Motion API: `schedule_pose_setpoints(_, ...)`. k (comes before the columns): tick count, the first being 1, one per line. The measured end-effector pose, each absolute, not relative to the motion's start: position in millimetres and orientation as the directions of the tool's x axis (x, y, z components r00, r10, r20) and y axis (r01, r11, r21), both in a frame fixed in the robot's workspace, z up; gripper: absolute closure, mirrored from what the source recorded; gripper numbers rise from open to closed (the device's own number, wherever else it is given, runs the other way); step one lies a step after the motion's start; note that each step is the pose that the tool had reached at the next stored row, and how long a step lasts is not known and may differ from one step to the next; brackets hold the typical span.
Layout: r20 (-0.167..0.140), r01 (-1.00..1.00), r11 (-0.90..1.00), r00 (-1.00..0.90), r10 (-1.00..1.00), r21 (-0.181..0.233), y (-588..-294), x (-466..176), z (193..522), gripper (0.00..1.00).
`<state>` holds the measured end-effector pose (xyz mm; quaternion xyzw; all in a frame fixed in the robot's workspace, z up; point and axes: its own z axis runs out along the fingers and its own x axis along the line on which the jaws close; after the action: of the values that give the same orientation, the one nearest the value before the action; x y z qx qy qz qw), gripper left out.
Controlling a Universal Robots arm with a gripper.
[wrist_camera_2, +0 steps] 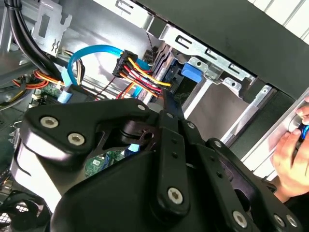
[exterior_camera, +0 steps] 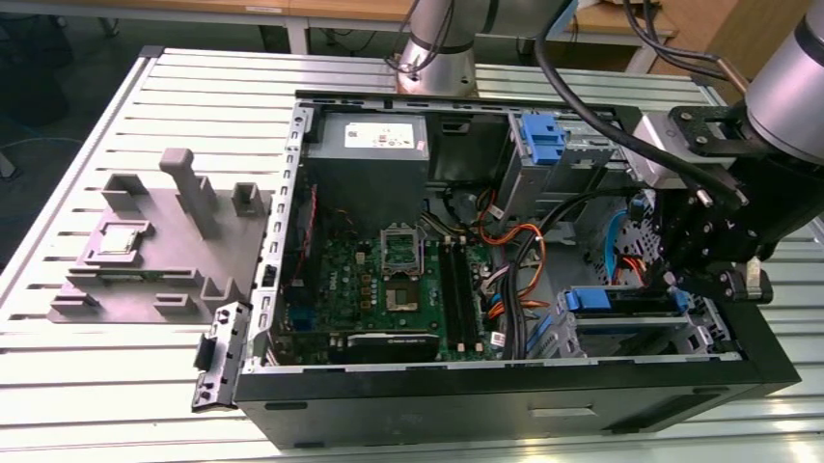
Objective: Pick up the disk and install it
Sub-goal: 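Insert the first disk wire, then insert the second disk wire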
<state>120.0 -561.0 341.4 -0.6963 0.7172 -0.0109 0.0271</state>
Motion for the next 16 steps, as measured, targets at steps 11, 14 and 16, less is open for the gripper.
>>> schedule_pose_setpoints(11, -0.024, -0.998, 0.030, -0.029, -0.999, -0.053, -561.1, 120.0, 341.6, 0.90)
schedule_pose_setpoints(14, -0.024, -0.998, 0.030, -0.029, -0.999, -0.053, -561.1, 119.4, 341.5, 0.90)
schedule_pose_setpoints(16, -0.024, -0.998, 0.030, -0.029, -0.999, -0.053, -561.1, 118.0, 341.5, 0.90)
